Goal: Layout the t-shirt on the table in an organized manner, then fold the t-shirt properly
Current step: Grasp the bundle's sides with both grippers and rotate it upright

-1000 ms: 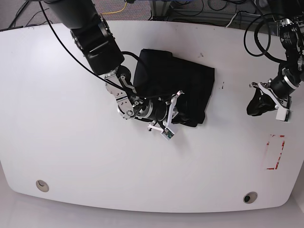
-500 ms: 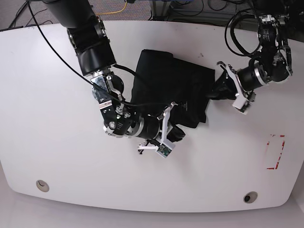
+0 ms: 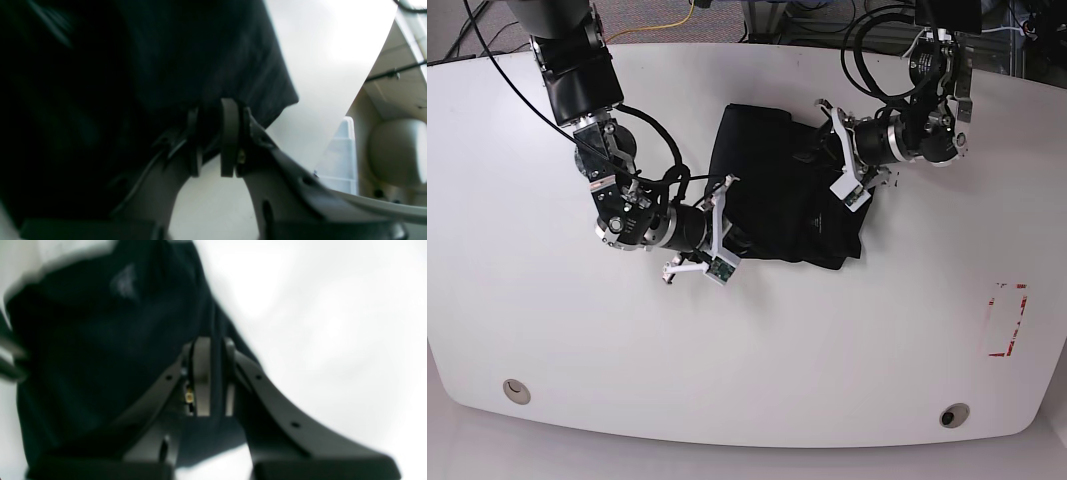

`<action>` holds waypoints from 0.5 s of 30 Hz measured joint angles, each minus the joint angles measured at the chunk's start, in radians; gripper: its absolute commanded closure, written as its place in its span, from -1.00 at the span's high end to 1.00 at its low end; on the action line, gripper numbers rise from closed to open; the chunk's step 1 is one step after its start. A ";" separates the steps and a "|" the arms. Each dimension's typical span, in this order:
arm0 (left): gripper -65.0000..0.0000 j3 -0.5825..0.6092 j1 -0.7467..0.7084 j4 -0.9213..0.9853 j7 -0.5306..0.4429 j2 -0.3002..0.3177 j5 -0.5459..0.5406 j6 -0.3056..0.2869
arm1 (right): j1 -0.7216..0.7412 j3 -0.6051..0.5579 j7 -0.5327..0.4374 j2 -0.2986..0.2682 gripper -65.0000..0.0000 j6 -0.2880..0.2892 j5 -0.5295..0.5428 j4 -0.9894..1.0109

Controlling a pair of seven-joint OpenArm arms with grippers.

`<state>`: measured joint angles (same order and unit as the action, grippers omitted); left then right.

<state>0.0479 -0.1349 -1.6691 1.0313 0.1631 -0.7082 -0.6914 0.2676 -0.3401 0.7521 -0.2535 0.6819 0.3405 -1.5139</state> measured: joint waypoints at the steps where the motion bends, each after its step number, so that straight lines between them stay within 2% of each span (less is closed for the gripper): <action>1: -0.76 0.005 0.002 0.012 0.001 -0.004 0.011 -0.004 | -0.007 0.000 -0.013 -0.005 -0.84 0.009 -0.002 0.006; 8: -0.76 0.021 0.061 0.136 -0.011 0.002 0.078 -0.005 | -0.055 -0.002 -0.174 -0.024 -0.84 0.014 0.001 0.141; 12: -0.76 0.024 0.093 0.198 -0.031 0.026 0.069 -0.018 | -0.080 -0.002 -0.275 -0.039 -0.84 0.014 0.005 0.208; 15: -0.76 0.024 0.122 0.231 -0.039 0.043 0.066 -0.021 | -0.103 0.002 -0.299 -0.046 -0.84 0.014 0.019 0.221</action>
<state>0.0723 -0.0124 -1.4384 0.9928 0.2066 -0.6426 -0.7120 0.1642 -0.3382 0.4526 -0.2993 0.6960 0.3595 -1.2930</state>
